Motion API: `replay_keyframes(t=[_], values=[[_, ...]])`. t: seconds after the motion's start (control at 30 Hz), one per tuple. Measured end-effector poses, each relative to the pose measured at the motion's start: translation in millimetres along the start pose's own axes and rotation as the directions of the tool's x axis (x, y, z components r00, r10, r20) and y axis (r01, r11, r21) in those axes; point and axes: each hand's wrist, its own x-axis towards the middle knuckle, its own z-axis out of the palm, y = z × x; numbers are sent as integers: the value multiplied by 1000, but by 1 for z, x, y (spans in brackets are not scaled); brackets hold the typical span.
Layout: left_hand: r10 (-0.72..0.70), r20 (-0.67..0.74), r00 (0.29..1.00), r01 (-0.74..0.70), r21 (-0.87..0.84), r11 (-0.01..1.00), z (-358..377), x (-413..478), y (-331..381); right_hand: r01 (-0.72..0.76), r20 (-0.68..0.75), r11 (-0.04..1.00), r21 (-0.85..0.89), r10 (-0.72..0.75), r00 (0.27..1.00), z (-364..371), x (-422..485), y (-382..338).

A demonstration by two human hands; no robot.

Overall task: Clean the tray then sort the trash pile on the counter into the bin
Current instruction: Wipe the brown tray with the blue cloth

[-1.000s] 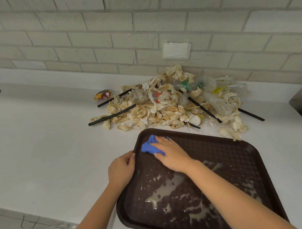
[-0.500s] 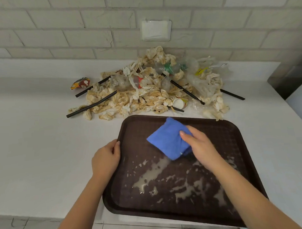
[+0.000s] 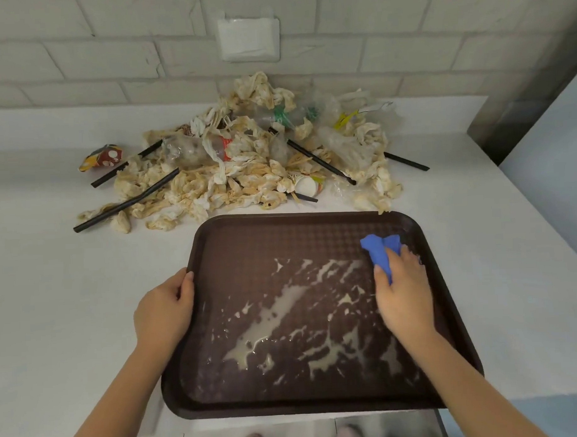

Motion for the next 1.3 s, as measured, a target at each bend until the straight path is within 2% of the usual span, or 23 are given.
replay_keyframes(t=[0.1, 0.2, 0.33, 0.47, 0.63, 0.7, 0.8, 0.83, 0.9, 0.93, 1.0, 1.03, 1.1, 1.2, 1.3], values=[[11, 21, 1000, -11, -4, 1000, -1, 0, -1, 10, -21, 993, -116, -12, 1000, 22, 3, -20], [0, 21, 1000, 0, -3, 1000, -1, 1, -1, 103, 35, 987, -126, -99, 994, 35, 3, -51], [-20, 16, 1000, 21, -16, 1000, -1, 0, -2, 231, 156, 970, -70, -218, 963, 50, -6, -94], [-28, 15, 1000, 28, -25, 999, -1, -1, 0, 354, 207, 934, 57, -358, 911, 65, -25, -128], [-58, 15, 998, 59, -76, 995, -1, -2, 1, 409, 322, 894, 182, -447, 834, 70, -52, -166], [-75, 24, 997, 77, -94, 993, 0, -1, -1, 356, 344, 893, 274, -437, 831, 67, -58, -176], [-79, 32, 996, 82, -102, 991, -1, -2, -2, 70, 437, 864, 498, -320, 841, 53, -52, -175], [-75, 28, 997, 78, -97, 992, -1, -2, -2, -44, 457, 802, 596, -294, 840, 45, -49, -170], [-55, 12, 998, 56, -90, 994, -2, -3, 0, -252, 466, 607, 754, -225, 856, 22, -41, -150], [-42, 2, 999, 42, -90, 995, -2, -3, 0, -318, 467, 521, 792, -182, 865, 7, -37, -137], [-27, -7, 1000, 27, -93, 995, -3, -3, -1, -359, 432, 434, 827, -81, 898, -24, -32, -104], [-28, -4, 1000, 28, -94, 995, -3, -3, -2, -330, 384, 439, 835, -37, 923, -39, -31, -86], [-23, 8, 1000, 24, -80, 997, -3, -4, -4, -239, 265, 559, 794, 36, 964, -58, -29, -49], [4, 24, 1000, -3, -25, 1000, -7, -9, -5, -169, 117, 840, 515, 126, 985, -69, -32, 4], [22, 44, 999, -26, 70, 997, -8, -20, -9, -117, 119, 936, 332, 82, 990, -61, -44, 28]])
